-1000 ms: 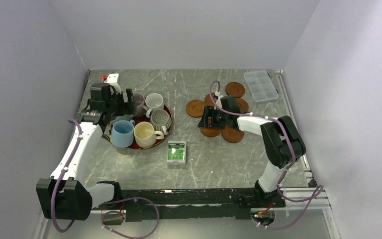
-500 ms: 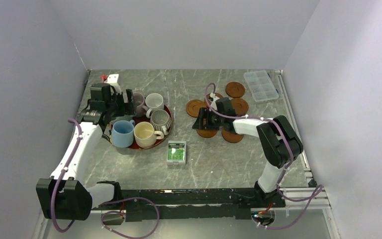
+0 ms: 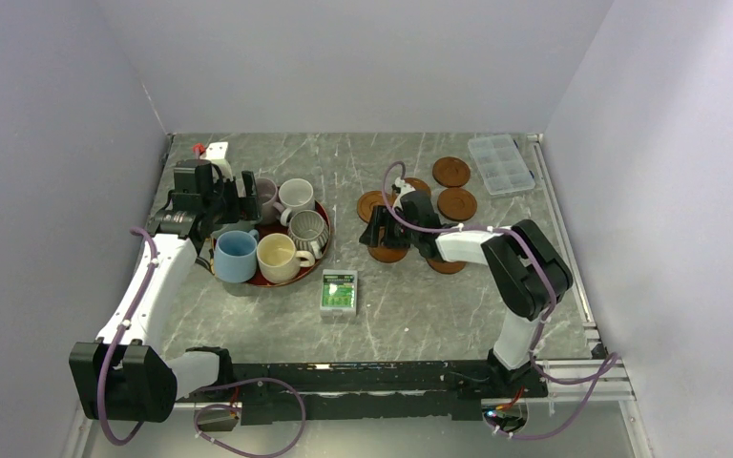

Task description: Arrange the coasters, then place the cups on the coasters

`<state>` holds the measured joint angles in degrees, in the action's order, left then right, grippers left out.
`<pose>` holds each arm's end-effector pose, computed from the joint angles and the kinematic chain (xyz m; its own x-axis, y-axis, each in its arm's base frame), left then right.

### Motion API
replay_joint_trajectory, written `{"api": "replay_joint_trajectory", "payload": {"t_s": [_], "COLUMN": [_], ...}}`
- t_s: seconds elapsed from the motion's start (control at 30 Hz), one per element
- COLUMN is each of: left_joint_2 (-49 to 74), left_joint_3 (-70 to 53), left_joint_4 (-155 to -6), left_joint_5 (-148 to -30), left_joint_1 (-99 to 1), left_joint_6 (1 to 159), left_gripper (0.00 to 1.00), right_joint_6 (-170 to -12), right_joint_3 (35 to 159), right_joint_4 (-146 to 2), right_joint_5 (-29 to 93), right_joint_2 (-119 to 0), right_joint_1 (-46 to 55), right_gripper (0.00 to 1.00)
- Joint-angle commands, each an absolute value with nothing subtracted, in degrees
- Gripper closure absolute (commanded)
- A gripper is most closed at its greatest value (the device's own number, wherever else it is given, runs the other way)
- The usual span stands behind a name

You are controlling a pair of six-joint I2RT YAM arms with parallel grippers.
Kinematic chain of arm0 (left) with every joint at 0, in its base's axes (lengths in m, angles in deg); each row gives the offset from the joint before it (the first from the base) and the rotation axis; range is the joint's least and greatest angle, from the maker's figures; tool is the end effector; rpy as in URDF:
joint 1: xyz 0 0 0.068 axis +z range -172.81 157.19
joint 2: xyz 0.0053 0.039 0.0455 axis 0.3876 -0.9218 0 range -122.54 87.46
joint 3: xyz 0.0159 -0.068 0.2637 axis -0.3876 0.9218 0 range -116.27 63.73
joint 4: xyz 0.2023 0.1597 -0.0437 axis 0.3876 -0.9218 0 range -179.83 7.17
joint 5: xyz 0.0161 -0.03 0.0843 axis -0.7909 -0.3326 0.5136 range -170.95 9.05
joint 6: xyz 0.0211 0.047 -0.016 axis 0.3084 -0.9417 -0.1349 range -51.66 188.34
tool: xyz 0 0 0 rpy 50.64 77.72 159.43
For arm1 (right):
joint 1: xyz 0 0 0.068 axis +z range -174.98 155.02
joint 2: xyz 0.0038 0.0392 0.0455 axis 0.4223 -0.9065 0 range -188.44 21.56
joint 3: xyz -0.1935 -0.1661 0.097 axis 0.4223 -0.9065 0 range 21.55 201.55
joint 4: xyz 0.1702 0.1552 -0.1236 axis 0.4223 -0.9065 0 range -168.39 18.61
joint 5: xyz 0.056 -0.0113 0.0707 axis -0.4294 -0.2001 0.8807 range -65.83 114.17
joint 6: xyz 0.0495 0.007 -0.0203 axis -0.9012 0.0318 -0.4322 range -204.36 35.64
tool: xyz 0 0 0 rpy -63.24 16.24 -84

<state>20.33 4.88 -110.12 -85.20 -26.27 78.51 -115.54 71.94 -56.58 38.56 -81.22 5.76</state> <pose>0.2569 -0.0183 0.3171 -0.5929 -0.1406 -0.7929 0.0157 0.9824 -0.1860 0.3060 0.1923 0.1473 -0.7925 0.1122 -0.5994 -0.2969 0.7876 0.5400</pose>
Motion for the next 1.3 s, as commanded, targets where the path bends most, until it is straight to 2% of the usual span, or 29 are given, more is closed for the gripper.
{"api": "replay_joint_trajectory", "payload": {"t_s": [0.0, 0.43, 0.63, 0.8, 1.07, 1.27], "left_joint_2": [20.7, 20.7, 20.8, 21.0, 21.7, 22.4], "left_joint_3": [2.6, 2.6, 2.6, 2.6, 3.2, 3.7], "left_joint_4": [-109.3, -109.3, -109.3, -109.2, -108.5, -107.8], "left_joint_5": [-85.2, -85.2, -85.1, -85.4, -85.8, -85.8], "left_joint_1": [-26.5, -26.5, -26.5, -26.5, -26.5, -26.5], "left_joint_6": [78.6, 78.7, 78.6, 78.7, 78.0, 78.1], "left_gripper": [0.06, 0.06, 0.06, 0.06, 0.07, 0.07], "right_joint_6": [-116.9, -116.4, -114.4, -112.1, -110.1, -111.4], "right_joint_3": [71.7, 72.6, 71.6, 71.4, 71.9, 69.1], "right_joint_4": [-55.3, -54.9, -55.3, -59.7, -71.0, -76.8], "right_joint_5": [36.4, 36.8, 38.9, 34.4, 20.5, 19.1], "right_joint_2": [-84.1, -84.7, -78.1, -69.3, -60.5, -57.6], "right_joint_1": [6.5, 7.3, 7.4, 7.5, 6.6, 1.3], "right_gripper": [0.26, 0.26, 0.23, 0.22, 0.21, 0.21]}}
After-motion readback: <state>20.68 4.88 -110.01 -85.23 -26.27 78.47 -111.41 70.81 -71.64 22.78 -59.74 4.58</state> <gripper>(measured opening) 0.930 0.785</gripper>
